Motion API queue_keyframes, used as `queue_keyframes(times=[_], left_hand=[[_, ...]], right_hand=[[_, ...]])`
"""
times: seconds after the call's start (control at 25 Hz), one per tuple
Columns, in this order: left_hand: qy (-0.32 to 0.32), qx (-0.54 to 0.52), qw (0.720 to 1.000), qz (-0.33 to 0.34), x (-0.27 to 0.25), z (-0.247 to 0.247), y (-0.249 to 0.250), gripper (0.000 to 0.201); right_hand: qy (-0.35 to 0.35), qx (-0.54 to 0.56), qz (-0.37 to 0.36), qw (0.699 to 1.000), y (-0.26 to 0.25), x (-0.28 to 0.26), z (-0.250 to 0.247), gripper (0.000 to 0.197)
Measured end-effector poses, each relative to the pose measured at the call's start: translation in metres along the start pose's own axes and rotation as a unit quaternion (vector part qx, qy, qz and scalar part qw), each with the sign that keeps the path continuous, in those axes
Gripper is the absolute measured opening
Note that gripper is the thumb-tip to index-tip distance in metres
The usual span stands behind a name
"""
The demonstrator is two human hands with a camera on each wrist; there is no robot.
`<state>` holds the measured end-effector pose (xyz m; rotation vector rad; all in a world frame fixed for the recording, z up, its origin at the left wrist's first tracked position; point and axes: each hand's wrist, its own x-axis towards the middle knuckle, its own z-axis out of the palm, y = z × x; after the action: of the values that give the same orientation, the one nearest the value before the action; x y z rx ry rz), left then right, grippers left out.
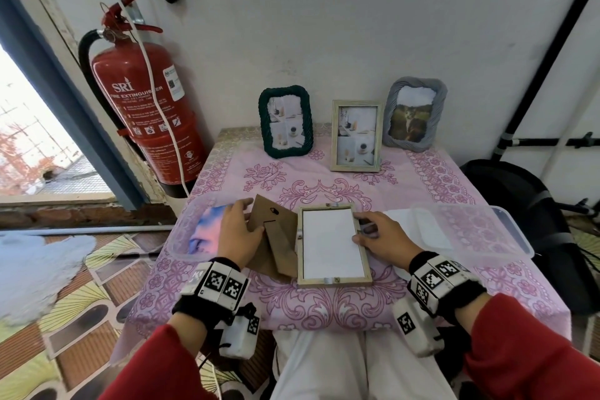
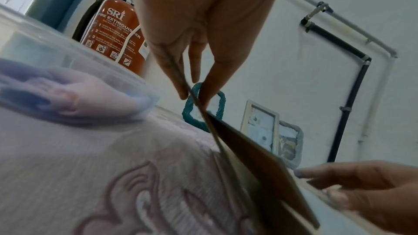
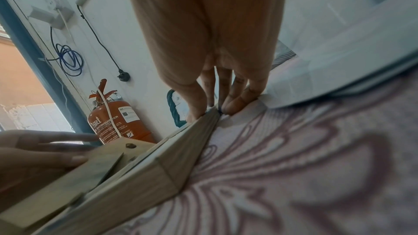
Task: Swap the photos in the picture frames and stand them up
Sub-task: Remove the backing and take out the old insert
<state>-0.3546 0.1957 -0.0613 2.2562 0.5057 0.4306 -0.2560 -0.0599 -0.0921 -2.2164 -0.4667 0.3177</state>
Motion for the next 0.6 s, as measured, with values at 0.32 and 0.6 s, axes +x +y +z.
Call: queue_keyframes(times=[0.32,0.6], left_hand=[[-0.047,-0.157,0.983,-0.087,0.013,-0.011,0.003,0.028],[0.014,-0.189,0.981,-0.031,0.015,-0.019,0.01,0.029]], right_hand=[[0.005,0.028,0.001,1.0,0.004,0.0,0.002,0.052],[0.004,0.054,0.004,0.999,0.005,-0.002,0.001,0.052]])
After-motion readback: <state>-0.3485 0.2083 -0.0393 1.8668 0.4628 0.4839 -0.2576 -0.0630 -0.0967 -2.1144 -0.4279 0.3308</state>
